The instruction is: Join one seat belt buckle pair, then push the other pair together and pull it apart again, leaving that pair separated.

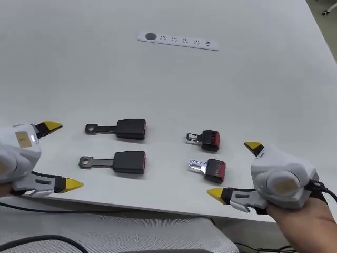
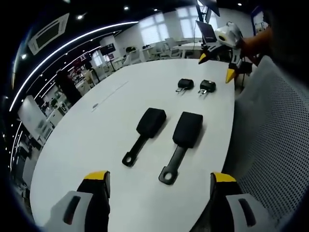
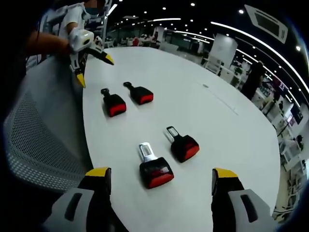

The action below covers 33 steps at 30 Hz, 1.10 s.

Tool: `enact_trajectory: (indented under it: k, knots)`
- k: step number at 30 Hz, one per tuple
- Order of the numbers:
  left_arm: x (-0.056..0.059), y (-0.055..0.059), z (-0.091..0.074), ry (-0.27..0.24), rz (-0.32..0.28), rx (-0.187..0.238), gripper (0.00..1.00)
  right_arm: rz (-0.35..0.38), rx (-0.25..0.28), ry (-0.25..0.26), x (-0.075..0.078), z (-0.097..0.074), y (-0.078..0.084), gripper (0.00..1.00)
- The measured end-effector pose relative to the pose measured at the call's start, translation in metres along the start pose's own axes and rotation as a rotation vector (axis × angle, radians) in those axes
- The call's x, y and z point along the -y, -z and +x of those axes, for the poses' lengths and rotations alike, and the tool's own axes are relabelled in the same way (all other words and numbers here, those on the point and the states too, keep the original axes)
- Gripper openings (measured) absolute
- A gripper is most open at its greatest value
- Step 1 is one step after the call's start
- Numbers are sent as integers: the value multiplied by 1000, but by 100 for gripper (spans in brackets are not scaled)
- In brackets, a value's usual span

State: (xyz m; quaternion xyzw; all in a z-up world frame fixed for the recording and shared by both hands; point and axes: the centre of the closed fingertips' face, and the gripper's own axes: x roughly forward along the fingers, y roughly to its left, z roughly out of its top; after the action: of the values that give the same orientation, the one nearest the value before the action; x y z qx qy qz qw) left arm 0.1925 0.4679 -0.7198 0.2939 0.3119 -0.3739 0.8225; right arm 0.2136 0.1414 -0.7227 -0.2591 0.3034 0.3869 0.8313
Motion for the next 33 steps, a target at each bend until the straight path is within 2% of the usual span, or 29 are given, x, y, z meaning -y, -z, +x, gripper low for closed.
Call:
enact_trajectory:
  k: [2, 6, 10, 12, 18, 22, 24, 26, 27, 30, 33]
  knots:
    - [-1, 4, 1, 1, -6, -11, 84, -1, 3, -10, -2, 0, -1, 85]
    - [-1, 3, 1, 2, -20, -5, 83, -15, 8, -18, -3, -1, -2, 81]
    - [-2, 7, 0, 4, -21, -29, 83, -11, 10, -21, -3, -1, -3, 79]
    - [1, 8, 2, 12, -10, -42, 83, -19, 9, -26, -3, -1, -2, 78]
    - [6, 5, 2, 37, -24, -30, 78, -39, -3, -88, -13, 2, 1, 67]
    - [12, 9, 5, 67, 7, -52, 75, -48, -9, -99, -15, 4, 3, 63]
    - [14, 4, 6, 74, 19, -48, 74, -56, -9, -108, -16, 4, 2, 62]
    - [16, -5, 8, 86, 18, -12, 71, -64, -10, -116, -16, 5, 2, 61]
    - [17, -7, 9, 91, 22, -8, 68, -67, -12, -122, -16, 5, 2, 60]
    - [22, -9, 15, 113, 36, -16, 68, -82, -25, -140, -17, 7, 5, 54]
    - [23, -16, 21, 126, 62, -27, 65, -85, -21, -148, -17, 8, 6, 54]
